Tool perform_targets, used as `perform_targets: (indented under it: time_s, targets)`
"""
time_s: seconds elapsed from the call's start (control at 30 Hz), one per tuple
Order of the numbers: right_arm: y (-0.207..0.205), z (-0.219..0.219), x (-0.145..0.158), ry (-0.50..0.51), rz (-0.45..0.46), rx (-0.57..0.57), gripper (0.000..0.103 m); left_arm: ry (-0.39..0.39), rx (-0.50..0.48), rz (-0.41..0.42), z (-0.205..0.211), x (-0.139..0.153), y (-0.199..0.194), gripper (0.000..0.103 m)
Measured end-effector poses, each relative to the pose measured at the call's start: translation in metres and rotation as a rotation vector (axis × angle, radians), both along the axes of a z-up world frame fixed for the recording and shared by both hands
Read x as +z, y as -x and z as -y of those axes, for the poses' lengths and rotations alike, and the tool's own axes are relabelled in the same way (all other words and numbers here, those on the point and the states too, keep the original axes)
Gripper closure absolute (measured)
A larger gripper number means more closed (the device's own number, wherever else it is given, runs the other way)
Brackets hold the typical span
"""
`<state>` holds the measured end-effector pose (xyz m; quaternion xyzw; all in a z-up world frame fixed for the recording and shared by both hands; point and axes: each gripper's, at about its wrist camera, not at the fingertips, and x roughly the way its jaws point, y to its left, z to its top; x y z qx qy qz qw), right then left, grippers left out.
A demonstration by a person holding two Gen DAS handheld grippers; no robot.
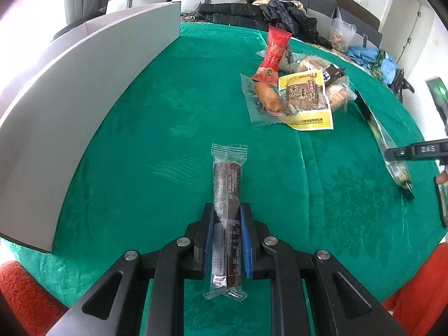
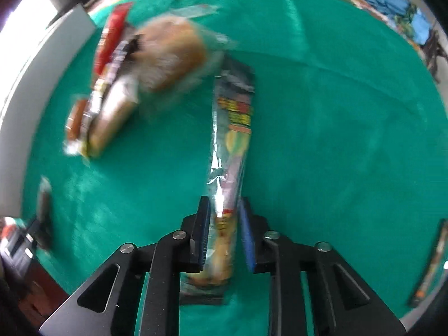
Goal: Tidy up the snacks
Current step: 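Carry the chocolate stick with the left gripper while the right gripper grasps the Astavt snack stick, then drop both held snack sticks into the white cardboard box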
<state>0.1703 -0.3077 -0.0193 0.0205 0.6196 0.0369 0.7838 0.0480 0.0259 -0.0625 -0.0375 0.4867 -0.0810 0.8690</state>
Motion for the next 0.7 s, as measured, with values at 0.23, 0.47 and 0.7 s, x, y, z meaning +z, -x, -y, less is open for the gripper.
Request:
perform_targets:
  time_s: [0.23, 0.47, 0.7]
  targets:
    - [-0.014, 0.007, 0.011, -0.021, 0.067, -0.042, 0.045, 0.024, 0.009, -0.008, -0.005, 0.000, 0.001, 0.086]
    - [-0.011, -0.019, -0.002, 0.081, 0.050, 0.025, 0.091, 0.110, 0.013, -0.020, -0.014, 0.006, 0.003, 0.086]
    - [0.016, -0.038, 0.044, -0.033, 0.075, 0.075, 0.091, 0.309, 0.020, -0.013, -0.019, 0.046, -0.005, 0.086]
